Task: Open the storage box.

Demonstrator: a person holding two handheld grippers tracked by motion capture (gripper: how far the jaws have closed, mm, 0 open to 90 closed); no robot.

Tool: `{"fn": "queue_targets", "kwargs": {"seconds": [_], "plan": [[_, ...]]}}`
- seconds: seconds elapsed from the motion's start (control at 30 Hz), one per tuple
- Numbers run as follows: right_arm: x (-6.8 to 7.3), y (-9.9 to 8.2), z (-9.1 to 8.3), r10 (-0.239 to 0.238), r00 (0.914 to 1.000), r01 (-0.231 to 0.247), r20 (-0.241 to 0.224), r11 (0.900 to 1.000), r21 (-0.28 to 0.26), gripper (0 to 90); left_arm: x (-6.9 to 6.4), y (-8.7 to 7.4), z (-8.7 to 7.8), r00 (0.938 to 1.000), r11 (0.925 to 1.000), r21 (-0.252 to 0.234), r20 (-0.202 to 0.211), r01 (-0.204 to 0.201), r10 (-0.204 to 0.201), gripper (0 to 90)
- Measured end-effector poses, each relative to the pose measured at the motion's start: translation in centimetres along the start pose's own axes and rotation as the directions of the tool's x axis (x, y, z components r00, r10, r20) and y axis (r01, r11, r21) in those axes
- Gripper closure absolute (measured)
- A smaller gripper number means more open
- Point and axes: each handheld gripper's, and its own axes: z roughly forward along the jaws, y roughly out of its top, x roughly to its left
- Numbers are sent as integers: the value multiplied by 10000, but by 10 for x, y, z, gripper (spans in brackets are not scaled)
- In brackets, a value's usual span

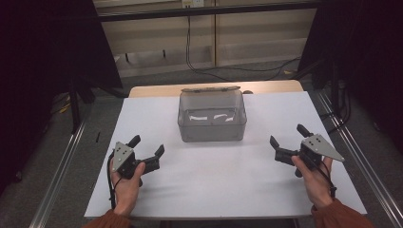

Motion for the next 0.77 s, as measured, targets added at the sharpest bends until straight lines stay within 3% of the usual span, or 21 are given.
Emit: {"fn": "queue_targets", "kwargs": {"seconds": [0.23,0.4,0.5,0.57,0.67,0.73,0.77], "plan": [[-2,-3,-20,109,9999,-109,-14,9999,-107,0,-2,-2,-16,10000,9997,218,-25,-55,55,33],[-2,-10,-33,-63,10000,63,18,10000,70,0,-6,-7,-28,10000,9992,385,-30,-65,66,33],[-2,-16,-40,-86,9997,81,207,9997,243,0,-10,-8,-33,9991,9980,479,-19,-424,426,33],[-3,-20,-44,3,9998,-10,211,9995,314,0,-12,-9,-35,9992,9979,510,-7,-411,412,33],[-2,-25,-47,-25,9996,15,272,9993,374,0,-11,-14,-33,9990,9975,653,-327,-286,307,33],[-2,-26,-44,-94,9996,84,250,9992,401,0,-8,-15,-29,9989,9961,787,-199,-402,419,33],[-2,-27,-42,-41,9998,31,205,9989,463,0,-6,-15,-28,9982,9959,772,-339,-474,502,33]]}}
